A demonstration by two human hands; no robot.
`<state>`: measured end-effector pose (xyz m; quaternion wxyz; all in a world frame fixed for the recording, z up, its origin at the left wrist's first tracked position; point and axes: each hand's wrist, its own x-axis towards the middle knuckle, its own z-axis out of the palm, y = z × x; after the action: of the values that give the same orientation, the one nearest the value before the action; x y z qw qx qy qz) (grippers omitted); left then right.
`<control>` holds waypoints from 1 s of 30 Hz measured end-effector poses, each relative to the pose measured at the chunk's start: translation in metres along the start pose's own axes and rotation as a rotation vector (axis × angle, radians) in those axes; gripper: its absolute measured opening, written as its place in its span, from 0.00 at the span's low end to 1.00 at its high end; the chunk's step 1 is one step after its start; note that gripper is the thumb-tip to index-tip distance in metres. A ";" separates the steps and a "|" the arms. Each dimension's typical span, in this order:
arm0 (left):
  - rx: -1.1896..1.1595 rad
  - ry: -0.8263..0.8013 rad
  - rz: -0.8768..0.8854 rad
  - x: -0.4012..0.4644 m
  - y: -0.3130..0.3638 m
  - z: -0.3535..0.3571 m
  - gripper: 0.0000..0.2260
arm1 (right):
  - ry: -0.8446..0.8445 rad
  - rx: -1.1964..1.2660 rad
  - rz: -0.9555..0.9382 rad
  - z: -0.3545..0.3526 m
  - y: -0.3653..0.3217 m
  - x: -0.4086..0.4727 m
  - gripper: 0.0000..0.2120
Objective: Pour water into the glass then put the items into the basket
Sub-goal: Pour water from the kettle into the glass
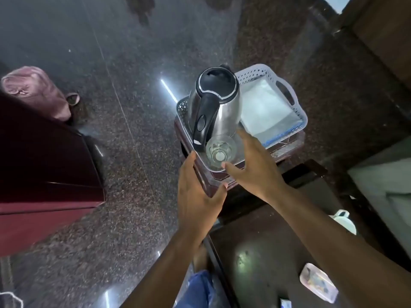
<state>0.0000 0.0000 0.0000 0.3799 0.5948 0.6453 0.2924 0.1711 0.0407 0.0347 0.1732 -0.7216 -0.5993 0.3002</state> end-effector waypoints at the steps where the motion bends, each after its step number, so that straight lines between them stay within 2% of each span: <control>1: -0.017 0.001 -0.002 0.001 -0.005 0.001 0.46 | -0.003 -0.006 -0.008 0.007 0.001 0.007 0.46; 4: -0.043 -0.021 -0.040 0.001 -0.013 0.003 0.46 | -0.032 -0.057 0.020 0.021 0.001 0.020 0.49; 8: -0.048 -0.024 -0.039 0.002 -0.018 0.004 0.45 | 0.016 -0.086 0.030 0.037 0.006 0.030 0.50; 16: -0.054 -0.080 -0.074 0.000 -0.018 0.007 0.45 | 0.108 0.074 0.018 0.048 0.015 0.031 0.39; 19: -0.068 -0.083 -0.057 -0.002 -0.019 0.009 0.45 | 0.154 0.099 0.013 0.048 0.014 0.024 0.41; 27: -0.158 -0.047 0.022 -0.002 -0.007 0.004 0.47 | 0.182 0.154 -0.010 0.009 -0.008 -0.009 0.44; 30: -0.201 -0.042 0.053 -0.001 0.005 -0.001 0.48 | 0.174 0.216 -0.040 -0.014 -0.021 -0.022 0.39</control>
<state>0.0019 0.0001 0.0051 0.4433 0.5767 0.5884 0.3531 0.1618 0.0261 0.0636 0.3071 -0.7099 -0.5605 0.2958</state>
